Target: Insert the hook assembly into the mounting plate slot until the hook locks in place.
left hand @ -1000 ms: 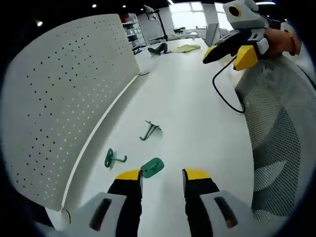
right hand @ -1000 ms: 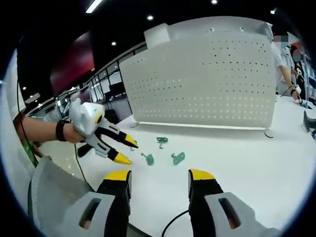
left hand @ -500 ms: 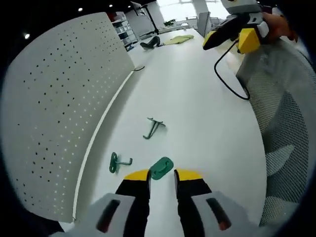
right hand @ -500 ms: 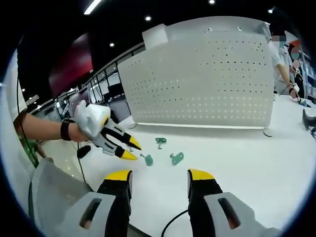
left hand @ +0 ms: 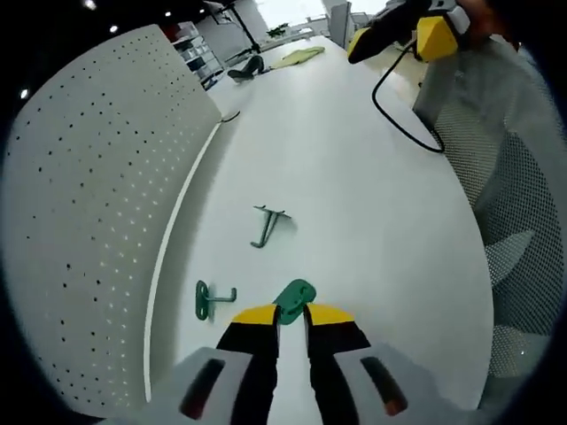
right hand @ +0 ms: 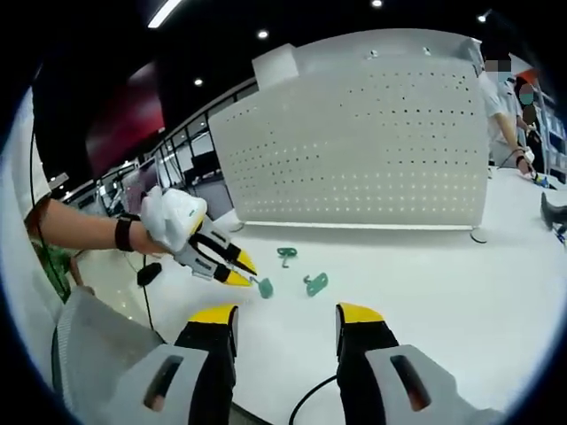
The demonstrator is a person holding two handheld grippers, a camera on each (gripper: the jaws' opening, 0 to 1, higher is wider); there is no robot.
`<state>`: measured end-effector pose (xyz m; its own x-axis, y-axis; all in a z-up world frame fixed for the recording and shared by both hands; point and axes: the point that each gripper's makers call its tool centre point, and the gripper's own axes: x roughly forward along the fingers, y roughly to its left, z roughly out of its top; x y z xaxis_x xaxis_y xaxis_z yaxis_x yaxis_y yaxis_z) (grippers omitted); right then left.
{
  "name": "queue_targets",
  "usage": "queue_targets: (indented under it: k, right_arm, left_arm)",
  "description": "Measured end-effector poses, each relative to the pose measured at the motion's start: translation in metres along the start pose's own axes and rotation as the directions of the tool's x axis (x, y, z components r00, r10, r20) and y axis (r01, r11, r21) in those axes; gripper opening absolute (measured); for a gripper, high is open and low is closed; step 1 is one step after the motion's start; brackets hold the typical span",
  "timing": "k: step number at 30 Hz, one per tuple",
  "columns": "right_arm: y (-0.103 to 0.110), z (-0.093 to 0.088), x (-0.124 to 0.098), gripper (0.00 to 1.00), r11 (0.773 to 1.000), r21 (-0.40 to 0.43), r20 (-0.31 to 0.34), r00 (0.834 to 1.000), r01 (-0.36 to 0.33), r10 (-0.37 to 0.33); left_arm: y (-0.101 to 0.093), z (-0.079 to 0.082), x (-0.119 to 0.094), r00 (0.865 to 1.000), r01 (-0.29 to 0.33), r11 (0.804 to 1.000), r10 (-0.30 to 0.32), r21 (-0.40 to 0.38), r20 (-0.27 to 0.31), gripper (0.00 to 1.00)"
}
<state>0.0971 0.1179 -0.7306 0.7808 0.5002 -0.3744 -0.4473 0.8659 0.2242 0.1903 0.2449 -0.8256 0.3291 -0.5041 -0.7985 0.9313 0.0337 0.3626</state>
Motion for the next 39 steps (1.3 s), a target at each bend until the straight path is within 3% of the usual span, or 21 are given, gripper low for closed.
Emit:
queue_targets:
  k: [10,31,36,39]
  right_arm:
    - [-0.001,0.0,0.0,0.44,1.0,0.007,0.003,1.0,0.001,-0.001]
    - [-0.001,0.0,0.0,0.44,1.0,0.009,0.003,1.0,0.002,-0.002]
    - [-0.001,0.0,0.0,0.44,1.0,0.008,0.002,1.0,0.002,-0.002]
    - [0.0,-0.001,0.0,0.44,1.0,0.003,-0.003,1.0,-0.001,0.001]
  left_arm:
    - [-0.004,-0.001,0.011,0.999,0.035,0.997,-0.033,0.063,-0.03,0.08]
    - [-0.009,-0.005,0.021,0.996,0.074,0.995,-0.07,0.068,-0.06,0.04]
    - [-0.012,-0.004,0.02,0.995,0.082,0.996,-0.08,0.028,-0.053,0.04]
    - [-0.016,-0.002,0.017,0.994,0.104,0.993,-0.106,-0.058,-0.034,0.04]
